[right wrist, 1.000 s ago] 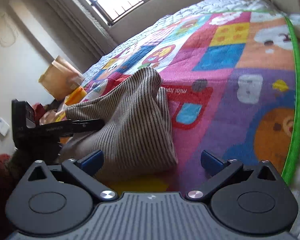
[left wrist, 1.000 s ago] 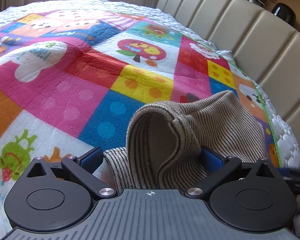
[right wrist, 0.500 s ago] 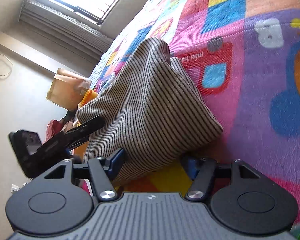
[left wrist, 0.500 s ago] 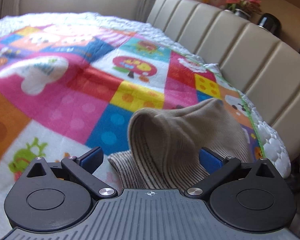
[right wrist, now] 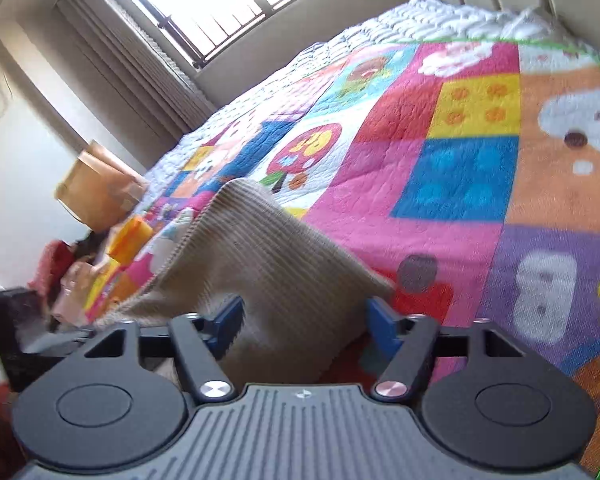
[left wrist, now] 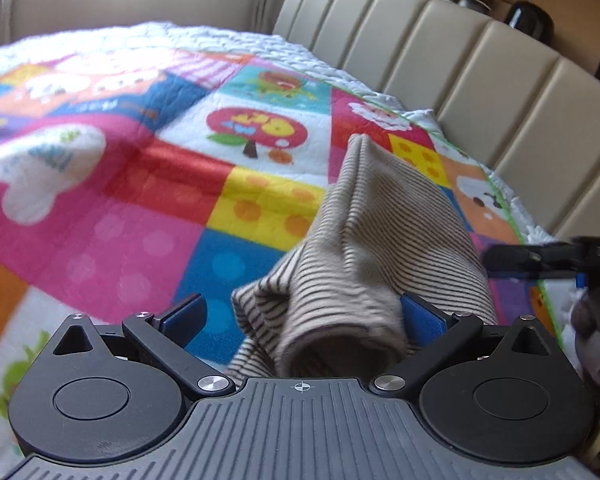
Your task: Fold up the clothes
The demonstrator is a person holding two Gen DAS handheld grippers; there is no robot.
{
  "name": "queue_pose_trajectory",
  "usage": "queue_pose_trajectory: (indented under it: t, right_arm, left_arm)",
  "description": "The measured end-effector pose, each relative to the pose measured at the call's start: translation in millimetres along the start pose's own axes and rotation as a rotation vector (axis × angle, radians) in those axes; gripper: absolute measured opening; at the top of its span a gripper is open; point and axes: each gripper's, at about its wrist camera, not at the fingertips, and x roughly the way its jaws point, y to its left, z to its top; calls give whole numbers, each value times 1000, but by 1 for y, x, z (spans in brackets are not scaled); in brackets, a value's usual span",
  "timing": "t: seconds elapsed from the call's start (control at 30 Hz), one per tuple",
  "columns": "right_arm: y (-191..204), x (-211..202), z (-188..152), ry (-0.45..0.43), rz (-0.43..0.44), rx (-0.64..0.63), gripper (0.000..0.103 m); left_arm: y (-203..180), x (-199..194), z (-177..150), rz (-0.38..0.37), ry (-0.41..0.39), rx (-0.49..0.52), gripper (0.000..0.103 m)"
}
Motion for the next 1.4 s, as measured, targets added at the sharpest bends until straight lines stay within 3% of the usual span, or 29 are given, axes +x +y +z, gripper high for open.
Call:
queue_pose_trajectory:
  t: [0.1,0.2,0.33,0.4,0.7,0.83,0.97,1.07,1.2,1.3,1.4]
  right_arm:
    - [-5,-1,-21,59,66,86,90]
    - [3,-1,-44,54,94,68,89]
    - [13,7,-52,48,124,39,72]
    - [13,9,-49,45,128,39,66]
    - [14,14,-24,6,78,-29,65]
    - [18,15,-6,-38,7,-112,63]
    - [27,12,3,-81,-66,-223,64]
    - [36,1,0,-122,-118,-324,71]
    - [52,-29,-23,-176,-128,-501,81]
    - [69,-55,-46,-215,-78,-621,82]
    - [90,-64,-66,-230,14,-673,82]
  left_arm:
    - [10,7,-6,-34,8,-64,103]
    - [13,10,-9,-44,13,-94,103]
    - [7,7,-11,-21,20,-90,103]
    - [6,6,-13,-21,18,-97,103]
    - [-9,-6,-27,-66,-7,-160,94]
    - [-28,-15,-49,-151,-11,-191,94]
    - [-58,-22,-75,-308,22,-166,94]
    - [-76,-31,-92,-370,28,-131,97]
    - [-65,-48,-105,-314,-2,-144,99]
    - [-36,-62,-109,-250,-56,-256,100]
    - [-13,-75,-109,-136,-142,-377,101]
